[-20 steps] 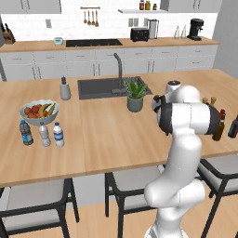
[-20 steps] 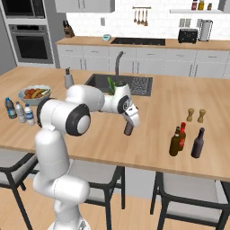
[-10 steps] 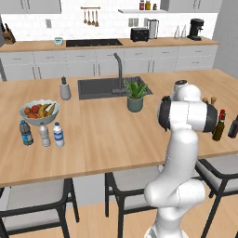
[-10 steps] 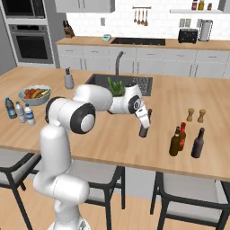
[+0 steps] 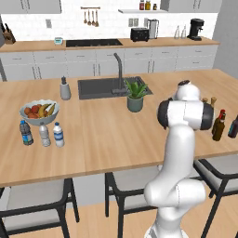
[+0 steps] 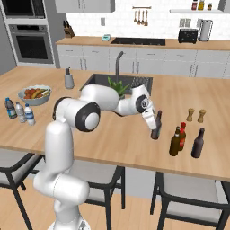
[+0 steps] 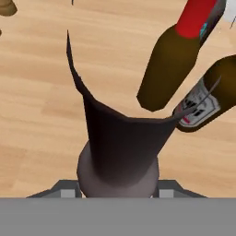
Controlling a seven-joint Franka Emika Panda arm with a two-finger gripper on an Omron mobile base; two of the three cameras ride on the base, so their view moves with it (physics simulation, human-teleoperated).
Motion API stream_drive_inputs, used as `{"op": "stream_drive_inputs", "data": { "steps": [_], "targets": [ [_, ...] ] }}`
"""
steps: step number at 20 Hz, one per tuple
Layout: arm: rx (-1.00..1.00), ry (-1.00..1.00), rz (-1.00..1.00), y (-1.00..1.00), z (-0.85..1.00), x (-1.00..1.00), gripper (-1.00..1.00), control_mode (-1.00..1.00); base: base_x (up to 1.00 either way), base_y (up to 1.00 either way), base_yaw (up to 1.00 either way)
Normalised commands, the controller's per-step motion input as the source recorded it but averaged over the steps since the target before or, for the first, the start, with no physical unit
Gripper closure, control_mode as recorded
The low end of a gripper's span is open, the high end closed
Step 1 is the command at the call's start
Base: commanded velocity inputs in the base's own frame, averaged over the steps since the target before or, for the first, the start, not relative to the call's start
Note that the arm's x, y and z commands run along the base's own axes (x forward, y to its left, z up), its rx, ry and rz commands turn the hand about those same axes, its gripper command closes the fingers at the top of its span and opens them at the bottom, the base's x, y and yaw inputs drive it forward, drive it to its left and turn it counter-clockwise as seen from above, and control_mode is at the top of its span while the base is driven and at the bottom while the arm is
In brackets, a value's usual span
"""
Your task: Move the plastic bottles in the middle to the plastics group, and the glass bottles in the middle to the glass group.
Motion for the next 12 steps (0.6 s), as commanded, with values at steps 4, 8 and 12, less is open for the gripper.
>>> {"op": "stream_drive_inputs", "data": {
  "steps": [4,8,12],
  "targets": [
    [-0.13,0.0,-0.21,-0.34,0.0,0.0,1.0,-1.0,0.0,0.0,0.0],
    [0.0,0.0,-0.13,-0.42,-0.1,0.0,1.0,-1.0,0.0,0.0,0.0],
    [0.0,0.0,-0.1,-0.5,-0.13,0.0,1.0,-1.0,0.0,0.0,0.0]
  ]
}}
